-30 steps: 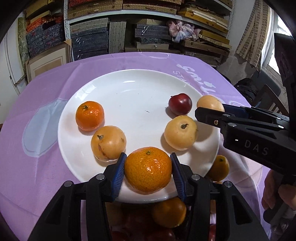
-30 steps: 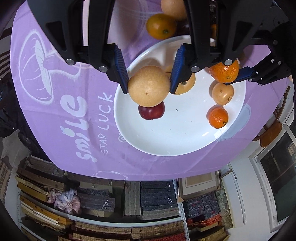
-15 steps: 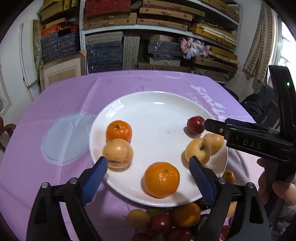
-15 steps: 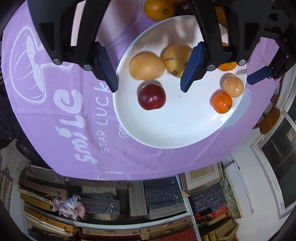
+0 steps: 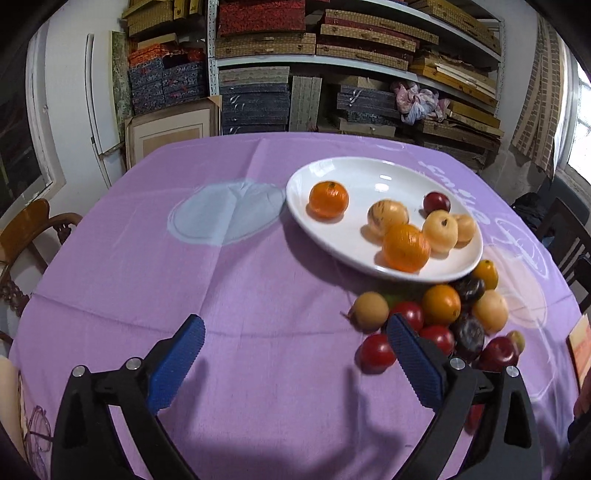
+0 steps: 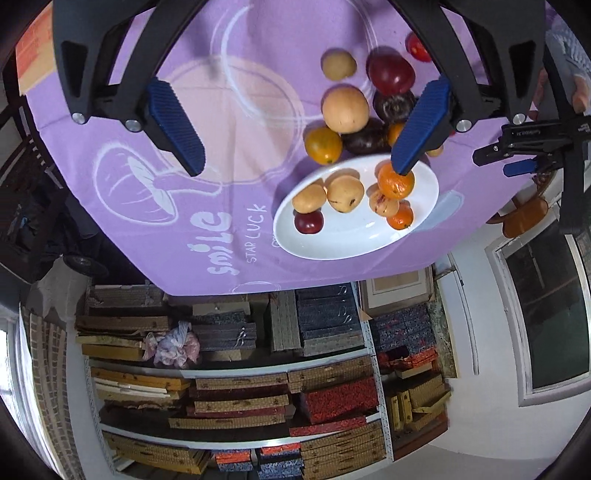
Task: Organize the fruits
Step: 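Withdraw both grippers from the plate, then grasp a red cherry tomato with the left gripper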
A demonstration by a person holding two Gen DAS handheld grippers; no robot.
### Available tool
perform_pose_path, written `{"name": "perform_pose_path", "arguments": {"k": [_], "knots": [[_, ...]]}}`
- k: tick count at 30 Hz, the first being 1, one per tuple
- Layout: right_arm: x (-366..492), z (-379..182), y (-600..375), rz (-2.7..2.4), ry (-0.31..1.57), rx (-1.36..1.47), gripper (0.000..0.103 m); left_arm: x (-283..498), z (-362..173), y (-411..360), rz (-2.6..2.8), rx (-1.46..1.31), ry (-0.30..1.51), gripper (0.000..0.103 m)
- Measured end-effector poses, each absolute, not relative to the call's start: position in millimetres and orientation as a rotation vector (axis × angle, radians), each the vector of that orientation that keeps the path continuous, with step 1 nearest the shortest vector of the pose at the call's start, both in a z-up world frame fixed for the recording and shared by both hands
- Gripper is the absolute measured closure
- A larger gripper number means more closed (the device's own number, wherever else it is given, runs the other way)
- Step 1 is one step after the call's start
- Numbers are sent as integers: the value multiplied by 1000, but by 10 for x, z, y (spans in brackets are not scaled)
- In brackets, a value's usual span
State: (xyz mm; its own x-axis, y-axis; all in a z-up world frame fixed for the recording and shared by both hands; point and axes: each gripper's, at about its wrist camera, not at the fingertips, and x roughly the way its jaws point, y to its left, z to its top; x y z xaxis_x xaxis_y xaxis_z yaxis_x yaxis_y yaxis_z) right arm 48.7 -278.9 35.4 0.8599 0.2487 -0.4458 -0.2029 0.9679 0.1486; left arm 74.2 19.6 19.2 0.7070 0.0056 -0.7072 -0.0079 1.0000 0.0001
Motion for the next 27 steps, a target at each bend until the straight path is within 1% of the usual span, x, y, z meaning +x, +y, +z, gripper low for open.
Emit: {"name": "perform_pose_path", "arguments": {"k": [5, 10, 14, 27], "knots": [[422, 274, -2728, 209, 475, 18, 4, 596, 104, 97, -22, 38, 770, 3], [509, 211, -2726, 225, 515, 37, 4, 599, 19, -111, -45, 125, 759, 3], [553, 201, -2785, 225, 529, 75, 4, 670, -72, -228, -46, 177, 792, 3], [639, 131, -2862, 234, 581, 146, 4, 890, -170, 47, 31, 60, 904, 3]]}}
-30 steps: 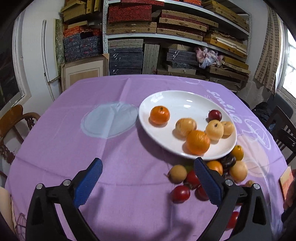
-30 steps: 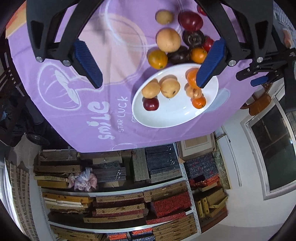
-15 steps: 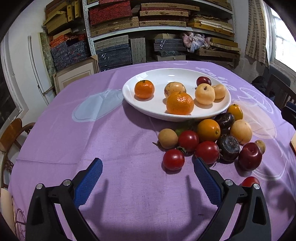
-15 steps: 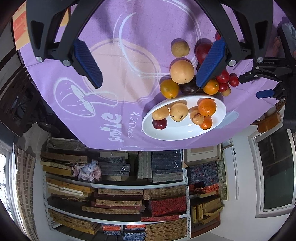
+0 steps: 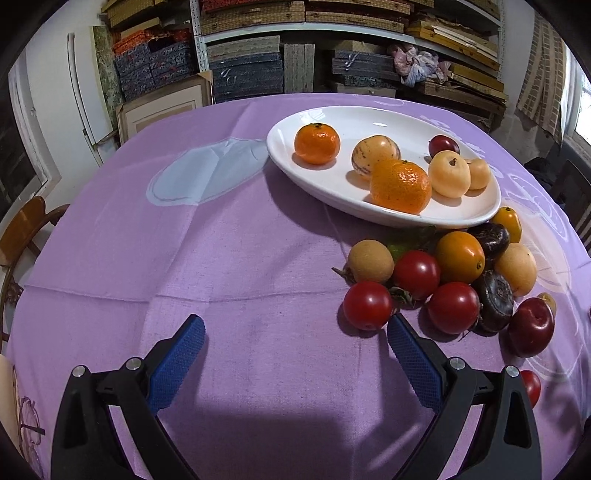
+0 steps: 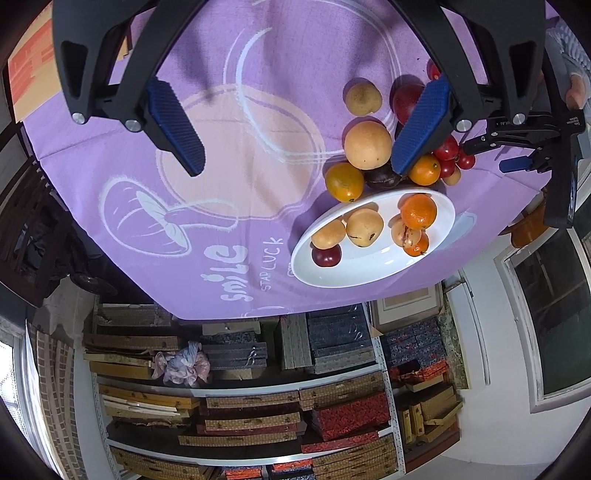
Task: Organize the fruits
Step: 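Grasp a red cherry tomato with the left gripper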
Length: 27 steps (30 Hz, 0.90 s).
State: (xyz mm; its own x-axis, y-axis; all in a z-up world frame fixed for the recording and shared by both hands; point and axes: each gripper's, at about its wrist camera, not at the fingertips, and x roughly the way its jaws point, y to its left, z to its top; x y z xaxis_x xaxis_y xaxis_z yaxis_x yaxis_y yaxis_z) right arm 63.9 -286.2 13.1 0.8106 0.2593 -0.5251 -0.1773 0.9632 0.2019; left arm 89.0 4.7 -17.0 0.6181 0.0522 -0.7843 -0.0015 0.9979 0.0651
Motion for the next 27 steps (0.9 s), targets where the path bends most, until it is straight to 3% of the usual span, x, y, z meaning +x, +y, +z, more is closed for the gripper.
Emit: {"name": "perform_pose_path", "arguments": {"k": [7, 18, 19, 21, 27], "knots": [[652, 109, -2840, 233, 589, 138, 4, 1003, -94, 214, 26, -39, 897, 3], [682, 74, -2840, 236, 608, 137, 4, 984, -56, -9, -29, 40, 831, 4], [682, 69, -2837, 237, 609, 134, 4, 987, -63, 10, -27, 31, 830, 5], [683, 61, -2829, 238, 611, 130, 4, 997, -71, 38, -19, 23, 837, 16], [686, 53, -2822, 238, 615, 129, 4, 1035, -148, 84, -19, 9, 880, 26]]}}
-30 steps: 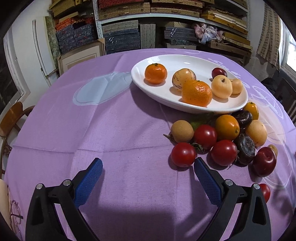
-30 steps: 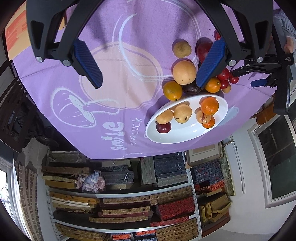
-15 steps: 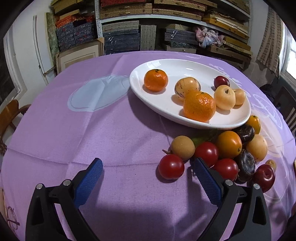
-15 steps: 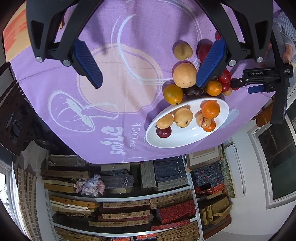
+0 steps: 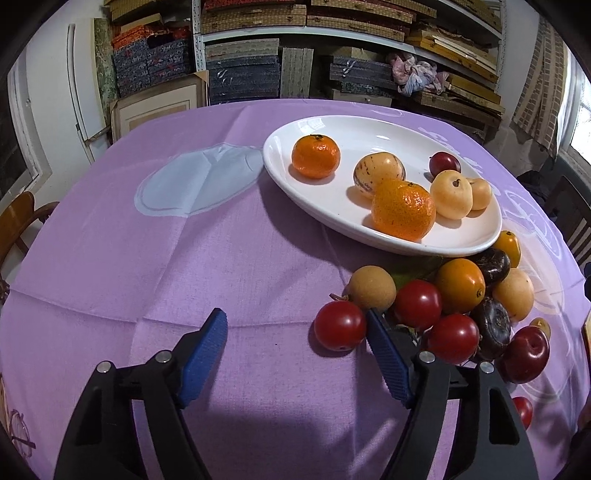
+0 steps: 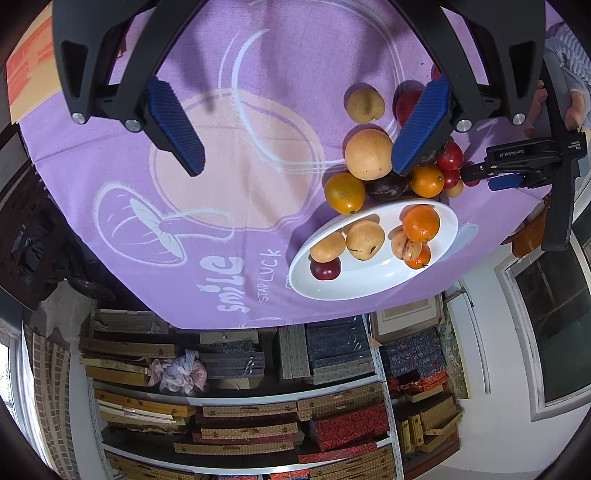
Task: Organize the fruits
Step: 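Grasp a red cherry tomato with the left gripper, then grasp a small brown round fruit with the right gripper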
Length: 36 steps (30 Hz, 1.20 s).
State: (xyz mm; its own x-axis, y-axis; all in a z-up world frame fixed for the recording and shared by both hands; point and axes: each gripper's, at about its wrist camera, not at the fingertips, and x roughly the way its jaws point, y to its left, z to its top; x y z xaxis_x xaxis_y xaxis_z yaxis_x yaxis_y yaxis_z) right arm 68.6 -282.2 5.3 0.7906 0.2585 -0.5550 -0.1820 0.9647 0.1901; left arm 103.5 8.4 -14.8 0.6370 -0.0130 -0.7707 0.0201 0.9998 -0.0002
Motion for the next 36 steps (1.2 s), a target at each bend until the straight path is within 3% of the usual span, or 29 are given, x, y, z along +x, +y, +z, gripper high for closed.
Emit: {"name": "perform_pose_path", "arguments": {"k": [4, 9, 14, 17, 23, 27, 36], "knots": [[688, 51, -2821, 238, 616, 128, 4, 1041, -166, 88, -24, 10, 892, 32], [683, 50, -2817, 238, 615, 127, 4, 1042, -158, 168, -15, -14, 888, 54], [682, 49, -2815, 238, 616, 128, 4, 1033, -143, 218, -34, -38, 882, 58], [685, 44, -2814, 238, 617, 128, 4, 1011, -140, 205, -40, -27, 882, 66], [693, 28, -2794, 242, 622, 127, 4, 893, -149, 216, -44, -9, 883, 67], [693, 13, -2770, 254, 628, 119, 4, 884, -133, 268, -37, -25, 875, 75], [696, -10, -2726, 268, 640, 96, 4, 916, -130, 253, -53, -16, 881, 75]]}}
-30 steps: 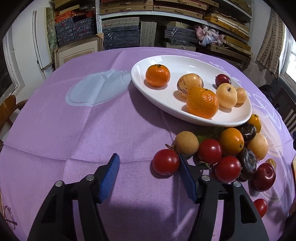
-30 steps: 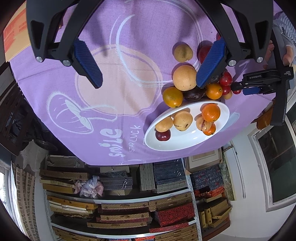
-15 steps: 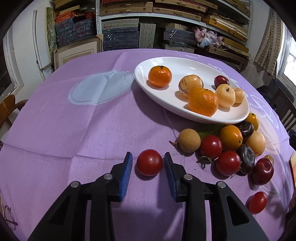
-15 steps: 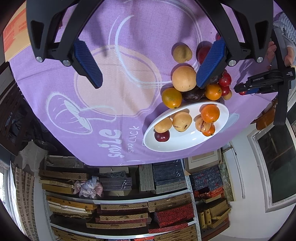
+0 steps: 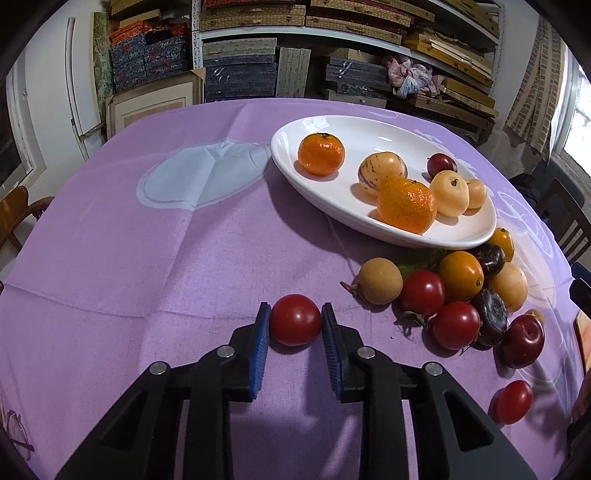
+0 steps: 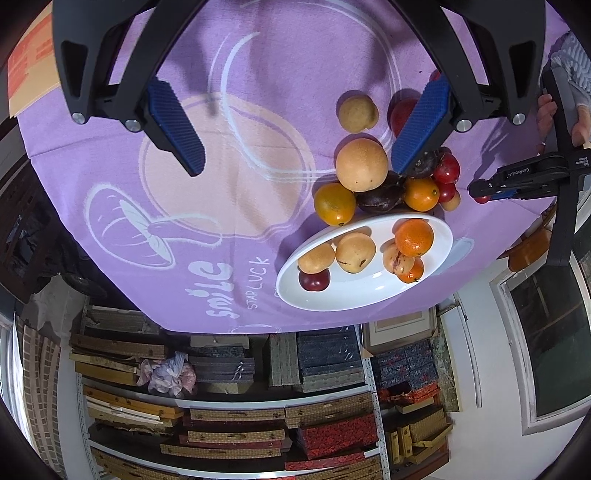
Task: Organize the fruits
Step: 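Grasp a small brown round fruit with the right gripper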
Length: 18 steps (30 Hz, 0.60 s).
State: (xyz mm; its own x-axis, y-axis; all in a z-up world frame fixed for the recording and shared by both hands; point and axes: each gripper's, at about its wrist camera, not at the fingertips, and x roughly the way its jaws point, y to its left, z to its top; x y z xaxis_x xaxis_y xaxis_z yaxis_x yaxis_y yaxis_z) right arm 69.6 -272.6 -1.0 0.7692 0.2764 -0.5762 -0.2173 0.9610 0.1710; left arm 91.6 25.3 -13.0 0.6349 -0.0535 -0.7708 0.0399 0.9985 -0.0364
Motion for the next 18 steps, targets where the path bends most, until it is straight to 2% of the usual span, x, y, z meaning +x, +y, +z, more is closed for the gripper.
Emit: {"name": "perform_pose_path", "arguments": {"k": [7, 12, 14, 15, 16, 18], "knots": [[577, 47, -2614, 351, 646, 64, 4, 814, -104, 306, -15, 9, 867, 76], [391, 51, -2315, 343, 634, -111, 6, 794, -118, 453, 8, -36, 882, 76], [455, -37, -2268, 334, 679, -142, 30, 790, -120, 436, 13, -22, 883, 76], [499, -97, -2272, 331, 713, -142, 49, 791, -120, 423, 13, -15, 883, 76], [547, -153, -2297, 328, 743, -133, 54, 790, -119, 417, 12, -12, 883, 76], [585, -193, -2349, 326, 760, -107, 54, 790, -119, 417, 11, -14, 883, 76]]}}
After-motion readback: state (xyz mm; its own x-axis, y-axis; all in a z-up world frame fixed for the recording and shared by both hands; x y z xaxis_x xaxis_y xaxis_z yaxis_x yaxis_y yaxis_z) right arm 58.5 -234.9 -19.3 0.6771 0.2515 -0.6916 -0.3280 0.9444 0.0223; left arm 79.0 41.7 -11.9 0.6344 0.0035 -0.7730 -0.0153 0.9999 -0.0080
